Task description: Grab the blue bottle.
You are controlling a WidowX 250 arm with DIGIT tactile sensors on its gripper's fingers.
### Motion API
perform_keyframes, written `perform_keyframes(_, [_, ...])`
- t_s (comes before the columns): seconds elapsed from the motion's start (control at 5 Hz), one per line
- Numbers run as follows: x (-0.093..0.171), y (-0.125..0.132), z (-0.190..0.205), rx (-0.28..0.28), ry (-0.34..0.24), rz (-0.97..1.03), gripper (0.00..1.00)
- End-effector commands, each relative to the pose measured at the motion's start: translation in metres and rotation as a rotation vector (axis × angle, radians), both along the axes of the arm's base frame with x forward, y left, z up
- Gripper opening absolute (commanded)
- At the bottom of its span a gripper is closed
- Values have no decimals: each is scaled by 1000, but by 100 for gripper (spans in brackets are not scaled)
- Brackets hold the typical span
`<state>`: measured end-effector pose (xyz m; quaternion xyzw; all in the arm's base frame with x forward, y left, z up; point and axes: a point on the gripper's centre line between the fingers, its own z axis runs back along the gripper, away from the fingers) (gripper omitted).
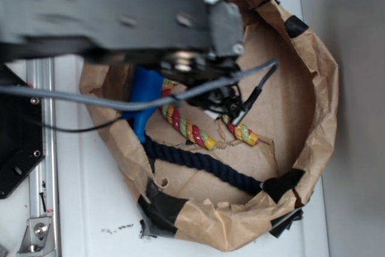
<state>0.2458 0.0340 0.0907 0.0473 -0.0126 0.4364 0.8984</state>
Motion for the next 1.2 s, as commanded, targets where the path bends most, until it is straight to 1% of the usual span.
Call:
perform_keyframes(0.0, [-37,4,-54,-10,91,-129,100])
perform_keyframes(0.2, [-64,29,-55,-63,110,-160,100])
perform_keyframes(0.4, [-67,39,-53,-73,117,-210,100])
perform_keyframes(0.6, [-73,41,-48,-65,116,-245,100])
perform_keyframes(0.8, [-70,36,-52,-58,127,-274,100])
perform_keyframes(1.0, [-58,36,-57,-56,137,-310,100])
